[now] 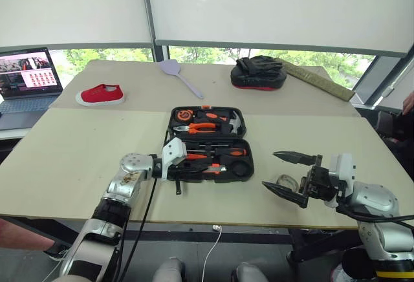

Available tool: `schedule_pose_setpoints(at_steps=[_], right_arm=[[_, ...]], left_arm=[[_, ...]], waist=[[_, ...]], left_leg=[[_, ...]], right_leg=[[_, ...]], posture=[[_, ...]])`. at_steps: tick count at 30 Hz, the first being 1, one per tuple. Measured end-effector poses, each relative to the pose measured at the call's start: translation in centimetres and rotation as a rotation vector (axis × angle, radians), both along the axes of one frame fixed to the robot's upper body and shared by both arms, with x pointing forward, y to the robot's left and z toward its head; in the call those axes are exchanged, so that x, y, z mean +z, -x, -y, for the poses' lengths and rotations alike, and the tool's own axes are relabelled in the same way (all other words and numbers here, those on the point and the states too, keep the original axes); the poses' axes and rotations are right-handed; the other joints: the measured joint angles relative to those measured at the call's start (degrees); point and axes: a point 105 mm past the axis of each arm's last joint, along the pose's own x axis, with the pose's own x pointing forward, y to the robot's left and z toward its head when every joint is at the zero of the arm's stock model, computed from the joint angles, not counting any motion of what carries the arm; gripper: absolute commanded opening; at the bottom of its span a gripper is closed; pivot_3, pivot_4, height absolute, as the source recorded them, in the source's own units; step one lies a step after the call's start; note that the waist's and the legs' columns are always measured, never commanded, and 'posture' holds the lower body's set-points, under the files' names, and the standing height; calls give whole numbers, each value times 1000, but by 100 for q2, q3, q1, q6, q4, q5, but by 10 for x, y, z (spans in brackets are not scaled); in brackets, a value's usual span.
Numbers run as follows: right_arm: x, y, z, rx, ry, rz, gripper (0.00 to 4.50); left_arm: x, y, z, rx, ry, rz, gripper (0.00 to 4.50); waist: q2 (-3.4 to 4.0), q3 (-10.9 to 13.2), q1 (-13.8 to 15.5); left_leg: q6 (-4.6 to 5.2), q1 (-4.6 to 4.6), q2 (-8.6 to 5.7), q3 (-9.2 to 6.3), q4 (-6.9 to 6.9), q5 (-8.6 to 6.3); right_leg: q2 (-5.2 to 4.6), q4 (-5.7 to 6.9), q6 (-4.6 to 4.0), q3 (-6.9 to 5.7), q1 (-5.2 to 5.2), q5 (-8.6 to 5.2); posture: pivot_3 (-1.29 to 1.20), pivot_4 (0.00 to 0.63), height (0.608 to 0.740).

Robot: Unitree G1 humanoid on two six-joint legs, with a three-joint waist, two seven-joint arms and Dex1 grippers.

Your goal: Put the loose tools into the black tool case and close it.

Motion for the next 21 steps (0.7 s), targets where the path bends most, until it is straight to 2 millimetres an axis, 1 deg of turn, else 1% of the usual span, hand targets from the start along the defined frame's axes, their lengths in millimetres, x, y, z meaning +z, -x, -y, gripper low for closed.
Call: schedule_pose_setpoints(at_steps=[4,7,8,12,19,21], right_arm=[[0,0,0,-1,0,-2,4500],[-1,1,0,0,0,-6,4500],[-1,1,0,0,0,-9,4500],[-2,4,-2,4,-1,-19,4500],[-3,7,-2,-1,-15,-30,4500],[-3,7,-1,-11,-16,-31,4500]], left_arm=[[-2,-7,-5,30,-62,31,56],[-4,-8,-3,28,-104,35,56],[-4,-9,-2,26,-119,37,56],[-10,-10,-1,43,-154,4,56],[-15,-8,-4,53,-211,-52,56],[-14,-8,-4,54,-186,-41,56]], waist=[[-1,1,-15],[-1,1,-14],[-2,0,-14],[0,-1,-13],[0,-8,-23],[0,-8,-22]], left_leg=[[4,-1,0,0,-1,-4],[3,3,1,0,-1,-4],[3,6,2,-1,-1,-4],[3,13,2,-1,-1,-4],[4,21,3,0,-5,-7],[3,25,3,0,-6,-9]], right_leg=[[1,-4,0,-2,-1,-4],[1,-3,6,-3,2,-8],[1,-3,31,-4,5,-24],[0,-2,-4,-3,9,-47],[0,-2,-6,-2,15,-52],[0,-2,-9,-1,17,-55]], posture=[[0,150,740],[0,150,740],[0,150,740],[0,150,740],[0,150,740],[0,150,740]])
